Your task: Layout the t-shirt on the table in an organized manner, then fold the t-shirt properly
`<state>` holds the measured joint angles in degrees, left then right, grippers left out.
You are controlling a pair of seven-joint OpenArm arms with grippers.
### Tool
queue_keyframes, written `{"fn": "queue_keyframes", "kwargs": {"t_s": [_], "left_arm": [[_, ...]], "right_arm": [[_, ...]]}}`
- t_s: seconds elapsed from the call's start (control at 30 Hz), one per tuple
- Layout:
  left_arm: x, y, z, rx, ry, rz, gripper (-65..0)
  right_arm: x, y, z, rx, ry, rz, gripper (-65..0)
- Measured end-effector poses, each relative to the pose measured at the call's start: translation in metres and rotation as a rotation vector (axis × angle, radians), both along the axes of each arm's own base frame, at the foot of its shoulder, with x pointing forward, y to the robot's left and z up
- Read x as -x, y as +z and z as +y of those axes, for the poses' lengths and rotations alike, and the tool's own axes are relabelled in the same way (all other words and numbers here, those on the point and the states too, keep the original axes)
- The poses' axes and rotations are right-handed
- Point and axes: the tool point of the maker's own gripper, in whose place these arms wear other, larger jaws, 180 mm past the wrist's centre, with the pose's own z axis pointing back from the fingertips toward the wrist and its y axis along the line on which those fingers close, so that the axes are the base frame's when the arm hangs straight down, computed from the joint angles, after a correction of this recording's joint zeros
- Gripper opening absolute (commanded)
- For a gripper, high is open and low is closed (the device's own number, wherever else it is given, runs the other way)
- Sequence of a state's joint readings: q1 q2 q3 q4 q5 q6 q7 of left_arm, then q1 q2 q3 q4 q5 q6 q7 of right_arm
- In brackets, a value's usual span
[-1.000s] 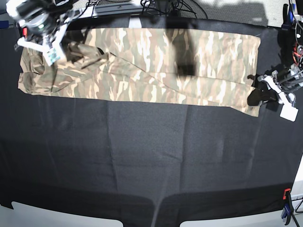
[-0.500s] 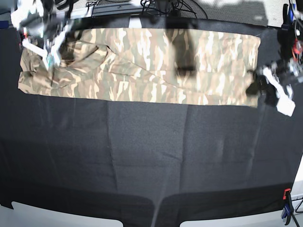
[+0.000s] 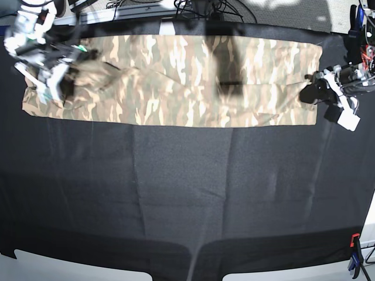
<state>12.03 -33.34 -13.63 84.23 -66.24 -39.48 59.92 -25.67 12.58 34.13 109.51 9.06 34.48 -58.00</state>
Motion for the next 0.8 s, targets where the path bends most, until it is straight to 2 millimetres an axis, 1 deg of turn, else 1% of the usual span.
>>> {"fn": "queue_keyframes", "kwargs": {"t_s": [0.03, 0.1, 0.17, 0.23, 0.33, 0.4, 0.43, 0.5, 0.53, 0.57, 0.6, 0.67, 0.8], "left_arm": [[-0.001, 0.001, 0.0, 0.002, 0.004, -0.005, -65.0], [-0.005, 0.004, 0.0, 0.013, 0.018, -0.025, -65.0], [-0.008, 0.006, 0.0, 0.021, 0.029, -0.042, -65.0], [-0.008, 0.006, 0.001, 0.02, 0.029, -0.042, -65.0], [-0.008, 0.006, 0.0, 0.021, 0.029, -0.041, -65.0], [-0.008, 0.006, 0.0, 0.021, 0.029, -0.041, -65.0], [-0.008, 0.006, 0.001, 0.02, 0.029, -0.041, -62.3], [-0.008, 0.006, 0.0, 0.02, 0.029, -0.041, -52.4], [-0.008, 0.006, 0.001, 0.02, 0.029, -0.041, -48.6], [-0.008, 0.006, 0.0, 0.02, 0.029, -0.041, -45.9], [-0.008, 0.006, 0.001, 0.02, 0.029, -0.041, -44.4], [-0.008, 0.006, 0.0, 0.021, 0.029, -0.041, -44.3], [-0.008, 0.006, 0.0, 0.021, 0.029, -0.041, -44.3]], "right_arm": [[0.001, 0.0, 0.008, -0.052, 0.026, -0.01, -65.0], [0.011, -0.003, 0.023, -0.138, 0.068, 0.012, -65.0], [0.017, -0.005, 0.031, -0.183, 0.069, 0.013, -65.0], [0.017, -0.005, 0.032, -0.19, 0.069, 0.011, -65.0], [0.009, -0.001, 0.032, -0.191, 0.071, -0.012, -65.0], [0.006, 0.0, 0.033, -0.2, 0.073, -0.021, -65.0], [0.006, 0.0, 0.037, -0.224, 0.073, -0.022, -65.0], [0.013, -0.003, 0.044, -0.265, 0.074, 0.02, -54.5], [0.013, -0.002, 0.049, -0.291, 0.076, 0.013, -50.4], [0.013, 0.0, 0.055, -0.325, 0.081, -0.005, -48.6], [0.011, 0.004, 0.062, -0.359, 0.089, -0.026, -48.5], [0.009, 0.016, 0.076, -0.42, 0.115, -0.066, -48.5], [-0.006, 0.048, 0.1, -0.483, 0.192, -0.174, -48.6]]}}
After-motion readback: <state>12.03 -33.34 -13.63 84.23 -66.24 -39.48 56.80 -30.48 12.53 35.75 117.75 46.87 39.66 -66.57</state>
